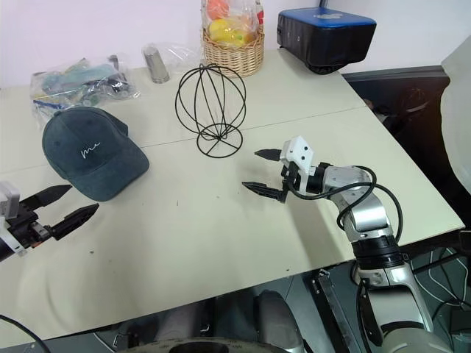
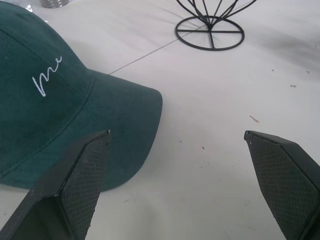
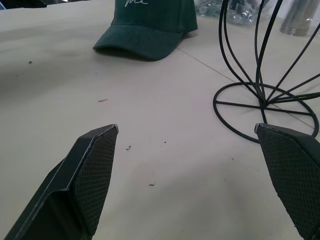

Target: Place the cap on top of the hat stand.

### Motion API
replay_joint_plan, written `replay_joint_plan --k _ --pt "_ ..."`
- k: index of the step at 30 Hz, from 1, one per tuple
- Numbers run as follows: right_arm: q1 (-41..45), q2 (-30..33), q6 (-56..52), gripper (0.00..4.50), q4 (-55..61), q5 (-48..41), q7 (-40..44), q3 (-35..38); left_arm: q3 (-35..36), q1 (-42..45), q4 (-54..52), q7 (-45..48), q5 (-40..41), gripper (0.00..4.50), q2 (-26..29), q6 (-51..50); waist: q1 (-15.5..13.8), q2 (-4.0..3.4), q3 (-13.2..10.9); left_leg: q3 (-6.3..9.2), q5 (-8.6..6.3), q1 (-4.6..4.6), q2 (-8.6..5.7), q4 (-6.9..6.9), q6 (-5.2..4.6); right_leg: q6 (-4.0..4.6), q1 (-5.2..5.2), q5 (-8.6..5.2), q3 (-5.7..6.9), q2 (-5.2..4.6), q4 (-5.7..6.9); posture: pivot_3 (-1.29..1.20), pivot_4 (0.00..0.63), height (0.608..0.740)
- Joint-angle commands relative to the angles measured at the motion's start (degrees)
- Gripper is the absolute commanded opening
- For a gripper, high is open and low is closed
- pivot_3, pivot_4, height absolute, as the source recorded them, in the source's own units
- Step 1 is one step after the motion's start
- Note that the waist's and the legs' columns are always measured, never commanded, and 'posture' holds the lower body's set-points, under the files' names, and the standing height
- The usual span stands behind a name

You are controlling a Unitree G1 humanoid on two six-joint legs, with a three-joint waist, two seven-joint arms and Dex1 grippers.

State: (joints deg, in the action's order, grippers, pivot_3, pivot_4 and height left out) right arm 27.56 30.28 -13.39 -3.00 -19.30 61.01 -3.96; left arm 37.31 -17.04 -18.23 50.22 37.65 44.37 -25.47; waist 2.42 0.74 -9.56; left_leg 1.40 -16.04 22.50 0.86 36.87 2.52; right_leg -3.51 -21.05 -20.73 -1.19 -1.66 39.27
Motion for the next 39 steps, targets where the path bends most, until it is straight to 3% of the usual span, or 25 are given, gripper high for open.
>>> replay_joint_plan --k 1,32,35,39 --pt "1.19 0.22 0.12 4.48 2.03 -1.13 -0.03 1.23 0.71 0.54 -1.59 0.09 0.33 4.5 0.29 0.49 0.0 0.0 0.0 0.0 0.0 0.0 0.0 0.0 0.0 0.0 0.0 0.0 0.0 0.0 0.0 0.0 0.15 0.74" --pt "1.23 0.15 -1.26 4.48 3.11 -2.13 -0.35 1.13 0.27 -0.44 -3.63 -0.68 -0.36 4.5 -1.24 0.8 -0.04 0.0 0.0 0.0 0.0 0.0 0.0 0.06 0.0 0.0 0.04 0.0 0.02 0.01 0.01 0.0 0.15 0.74" --pt "1.32 0.16 -1.16 4.48 2.95 -2.1 -0.36 1.08 -0.06 -0.65 -3.39 -0.56 -2.37 4.5 -0.93 2.19 -0.03 0.0 0.0 0.0 0.0 0.0 0.0 0.07 0.0 0.0 0.04 0.0 0.01 0.01 0.01 0.0 0.15 0.74" --pt "1.29 0.11 -0.99 4.48 3.07 -1.96 -0.47 0.99 -1.51 0.0 -0.74 -2.2 -10.96 4.5 -0.42 9.41 -0.06 0.0 0.0 0.0 0.0 0.0 0.0 0.07 0.0 0.0 0.04 0.0 0.02 0.02 0.01 0.0 0.15 0.74"
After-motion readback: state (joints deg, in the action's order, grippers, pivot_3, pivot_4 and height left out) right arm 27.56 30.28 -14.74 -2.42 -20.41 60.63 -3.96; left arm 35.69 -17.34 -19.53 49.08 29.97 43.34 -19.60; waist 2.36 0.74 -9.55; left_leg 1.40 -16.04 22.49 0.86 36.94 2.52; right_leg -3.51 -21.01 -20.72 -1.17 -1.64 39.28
